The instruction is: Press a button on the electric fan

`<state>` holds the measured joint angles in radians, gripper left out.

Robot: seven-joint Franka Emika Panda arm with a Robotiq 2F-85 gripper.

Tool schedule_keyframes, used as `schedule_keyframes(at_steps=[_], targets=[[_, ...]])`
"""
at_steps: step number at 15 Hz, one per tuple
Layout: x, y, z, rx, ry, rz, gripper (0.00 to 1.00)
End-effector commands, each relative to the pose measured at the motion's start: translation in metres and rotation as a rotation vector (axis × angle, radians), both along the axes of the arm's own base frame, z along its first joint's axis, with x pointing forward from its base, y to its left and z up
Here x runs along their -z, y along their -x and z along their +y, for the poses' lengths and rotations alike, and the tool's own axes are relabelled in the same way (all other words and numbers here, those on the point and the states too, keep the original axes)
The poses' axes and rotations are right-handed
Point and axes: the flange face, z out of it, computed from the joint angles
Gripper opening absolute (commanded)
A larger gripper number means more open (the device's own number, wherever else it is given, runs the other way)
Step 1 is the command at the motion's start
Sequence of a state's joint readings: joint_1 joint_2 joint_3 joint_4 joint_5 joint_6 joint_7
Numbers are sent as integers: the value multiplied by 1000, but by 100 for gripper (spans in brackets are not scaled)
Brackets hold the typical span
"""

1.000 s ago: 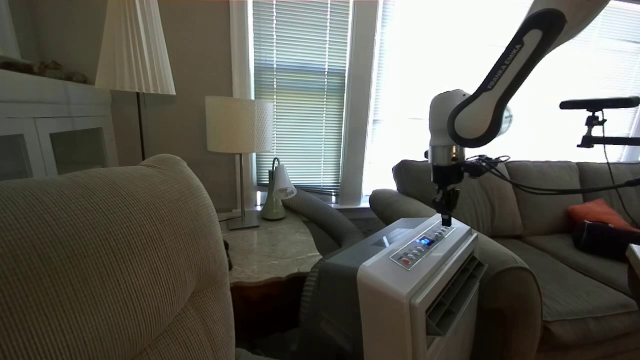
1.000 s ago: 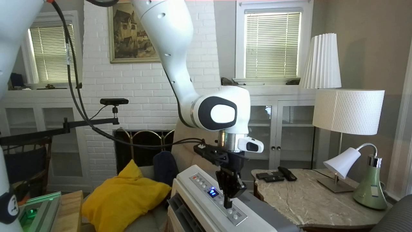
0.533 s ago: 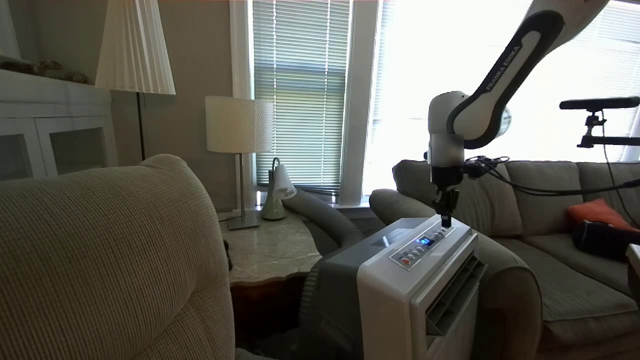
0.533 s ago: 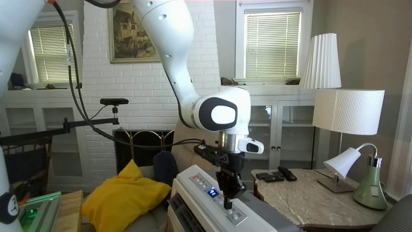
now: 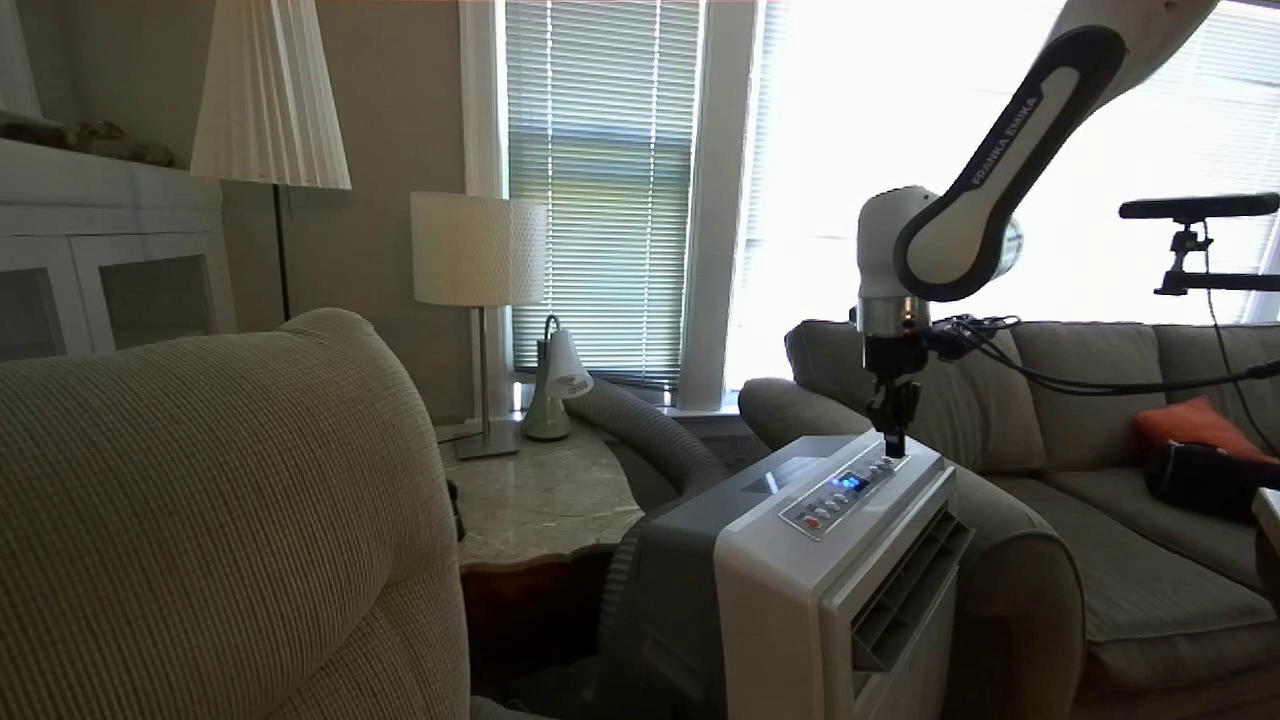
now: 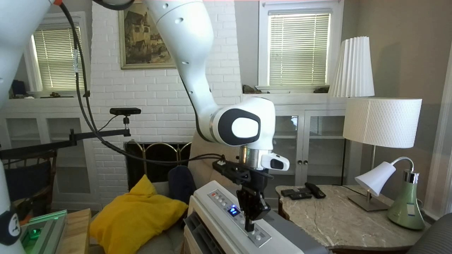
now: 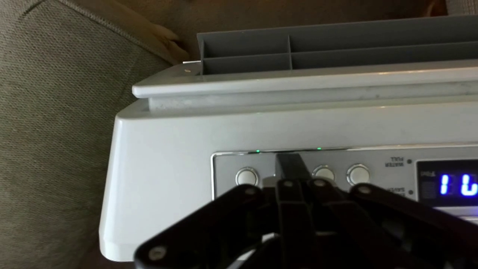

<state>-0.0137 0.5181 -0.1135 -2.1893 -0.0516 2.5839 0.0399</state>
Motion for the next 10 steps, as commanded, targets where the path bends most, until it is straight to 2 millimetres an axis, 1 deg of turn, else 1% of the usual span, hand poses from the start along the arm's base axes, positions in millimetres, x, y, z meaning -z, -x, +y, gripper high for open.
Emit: schedule_keyframes(at_steps=[1,10], targets=[[5,-3,-5,0,5,0,0],[11,-6,-5,-10,11,-4,0]])
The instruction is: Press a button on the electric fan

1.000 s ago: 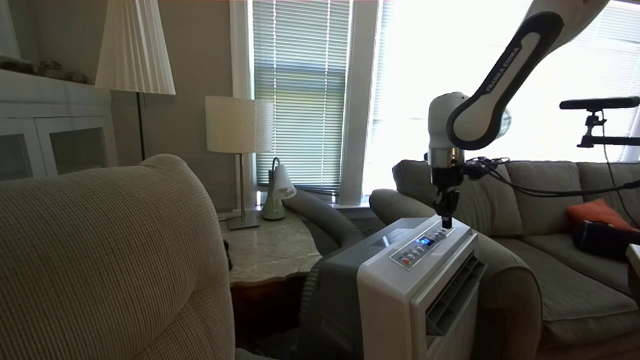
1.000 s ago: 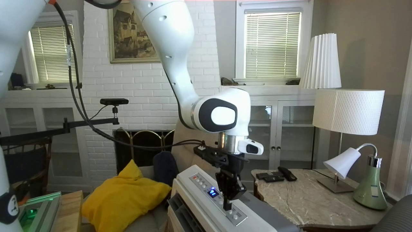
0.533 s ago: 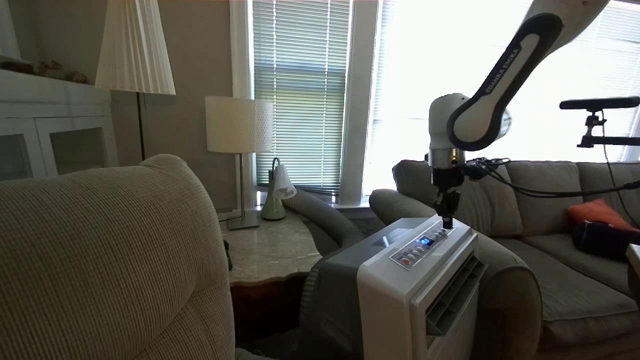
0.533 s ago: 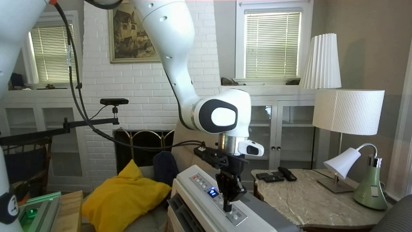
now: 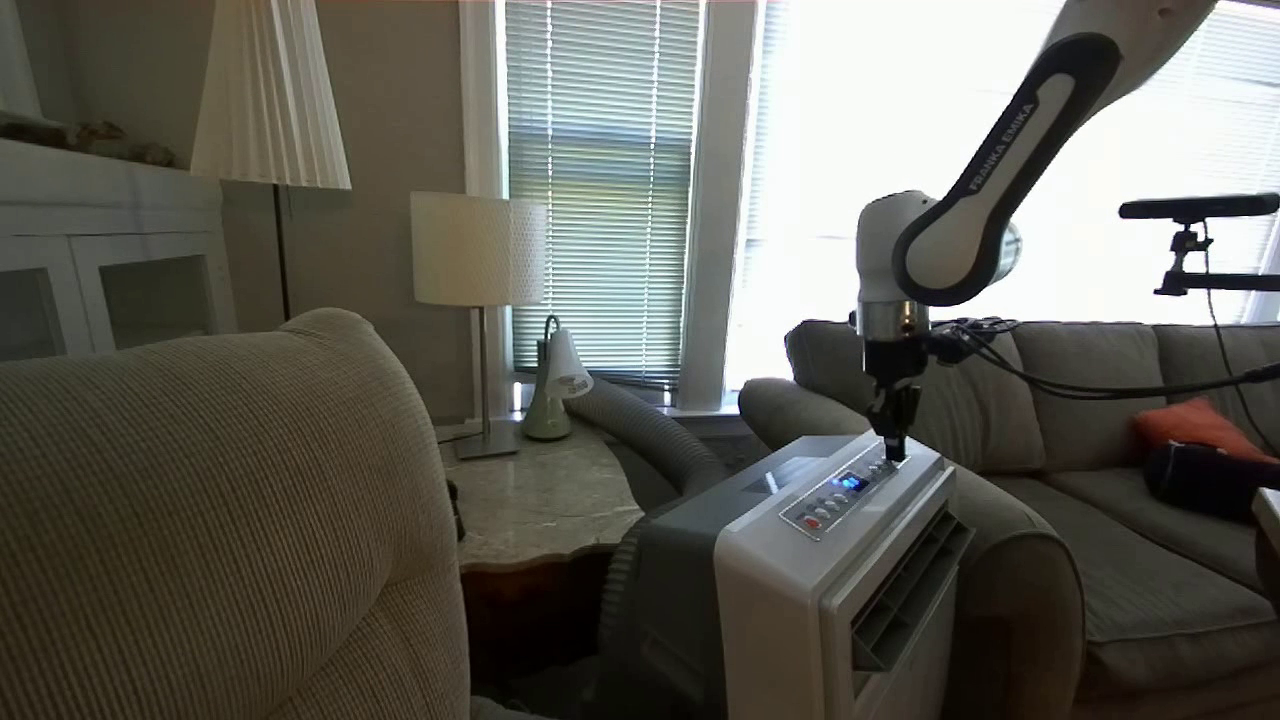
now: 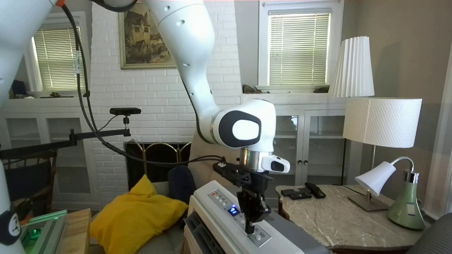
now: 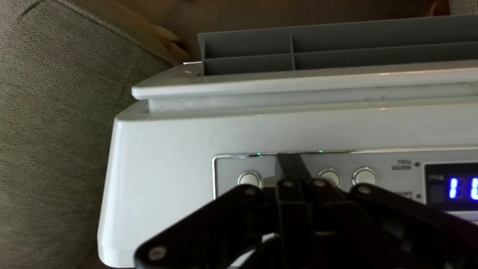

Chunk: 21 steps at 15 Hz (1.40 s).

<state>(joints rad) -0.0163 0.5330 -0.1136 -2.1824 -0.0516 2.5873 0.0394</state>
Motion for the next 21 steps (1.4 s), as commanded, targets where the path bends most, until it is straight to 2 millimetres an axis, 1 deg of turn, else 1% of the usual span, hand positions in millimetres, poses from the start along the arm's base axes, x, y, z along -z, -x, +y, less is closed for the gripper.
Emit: schedule_keyframes(at_steps=[1,5,9,10,11,15,21], targets=[[5,-6,-4,-15,10,-10,0],[6,-6,-3,-24,9,-9,0],[23,-5,-4,-37,10,24,0],[21,-5,-4,-42,12,25,0],[18,-4,-3,-48,6,21,0],[-8,5,8,-68,-8,35,0],[-49,21,32,-98,13,20,0]])
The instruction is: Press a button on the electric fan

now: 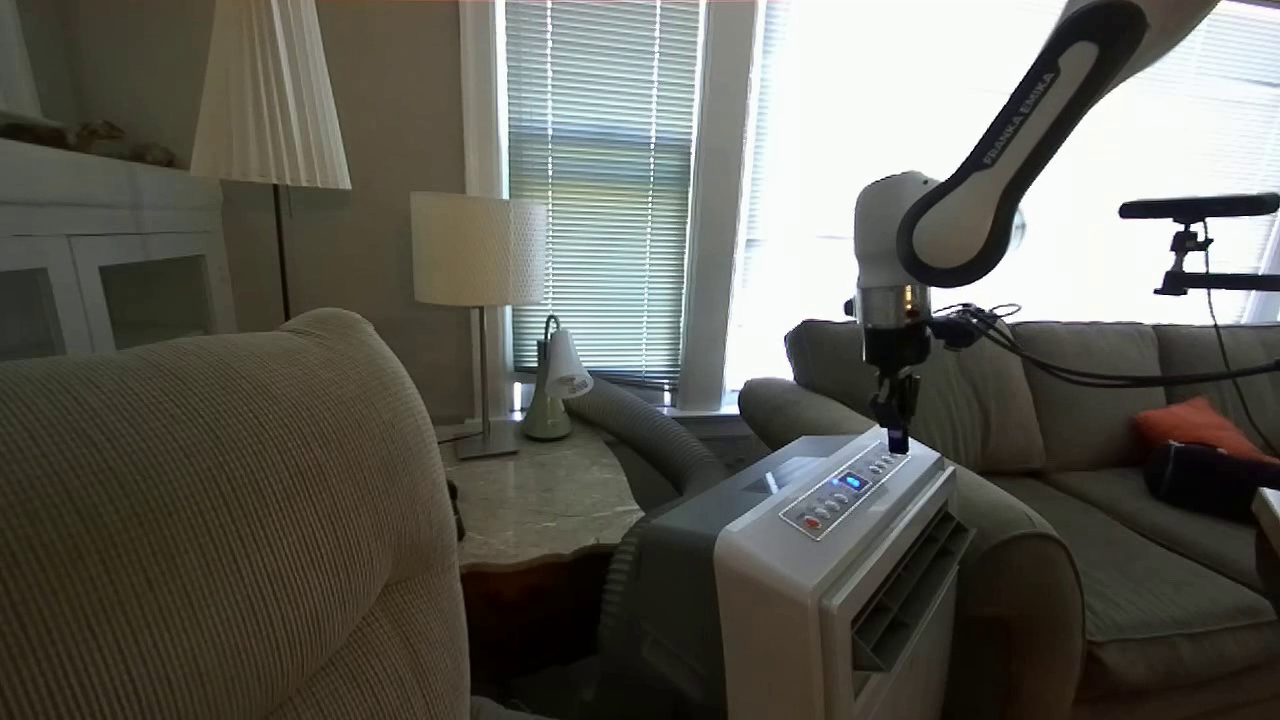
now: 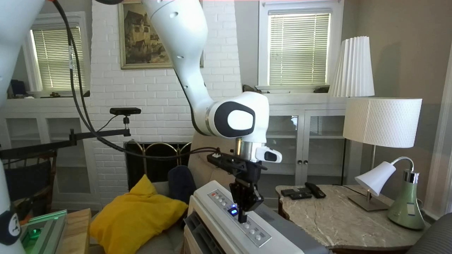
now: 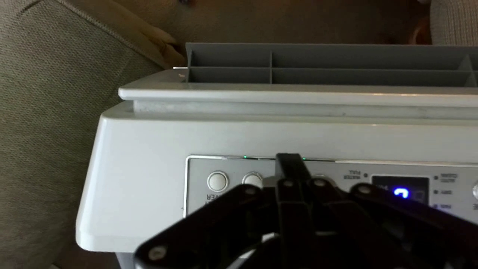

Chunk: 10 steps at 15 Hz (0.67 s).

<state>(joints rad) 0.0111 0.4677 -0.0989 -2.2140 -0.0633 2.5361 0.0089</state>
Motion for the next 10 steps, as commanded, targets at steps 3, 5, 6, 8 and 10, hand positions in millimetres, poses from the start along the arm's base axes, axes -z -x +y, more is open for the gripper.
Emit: schedule_keyframes(at_steps=[3,5,6,8,10], targets=[[-52,25,17,-29,26,1,33],[-67,34,22,-11,12,30,48],[-76,38,25,-4,5,41,54],[-92,43,30,8,-1,48,68],[-106,47,32,19,2,50,82]])
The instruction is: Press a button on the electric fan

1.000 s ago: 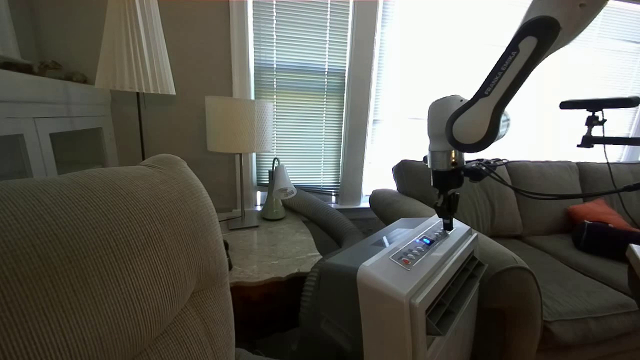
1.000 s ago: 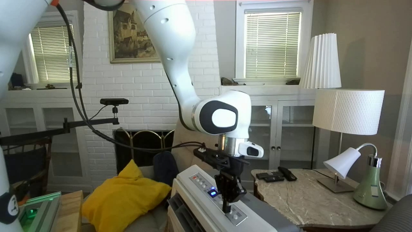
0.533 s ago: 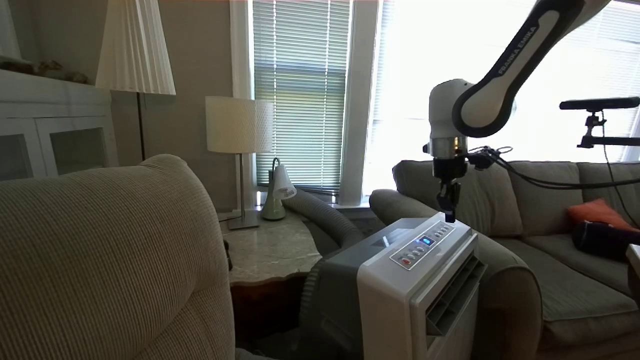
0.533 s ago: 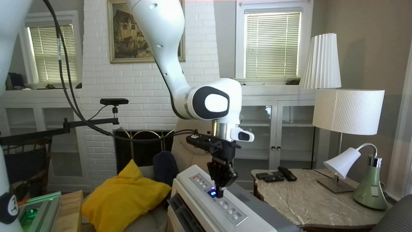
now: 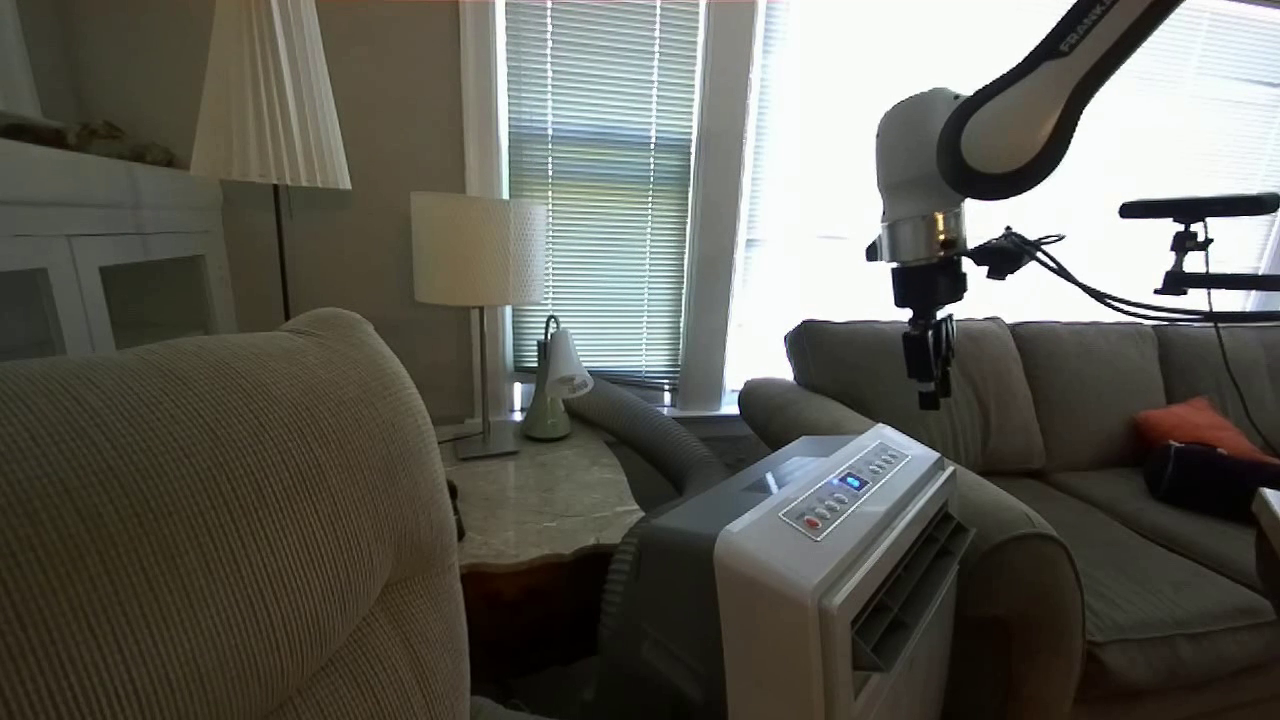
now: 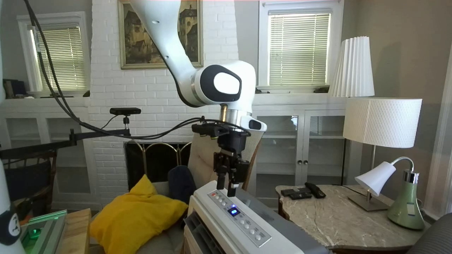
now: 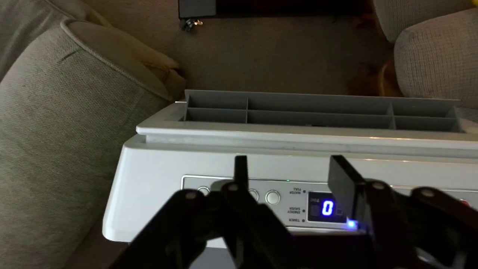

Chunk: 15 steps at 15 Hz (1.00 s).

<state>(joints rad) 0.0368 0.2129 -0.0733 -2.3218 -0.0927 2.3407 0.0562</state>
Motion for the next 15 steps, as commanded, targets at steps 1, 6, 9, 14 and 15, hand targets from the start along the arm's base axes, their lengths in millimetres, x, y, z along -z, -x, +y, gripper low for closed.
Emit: schedule_keyframes(at_steps=[1,6,9,14,15], targets=[[-31,18,5,35,14,-1,90],[-39,11,6,54,23,-7,99],[-44,13,6,66,37,-18,100],[-43,14,6,67,38,-16,100],[-43,14,6,67,38,-15,100]])
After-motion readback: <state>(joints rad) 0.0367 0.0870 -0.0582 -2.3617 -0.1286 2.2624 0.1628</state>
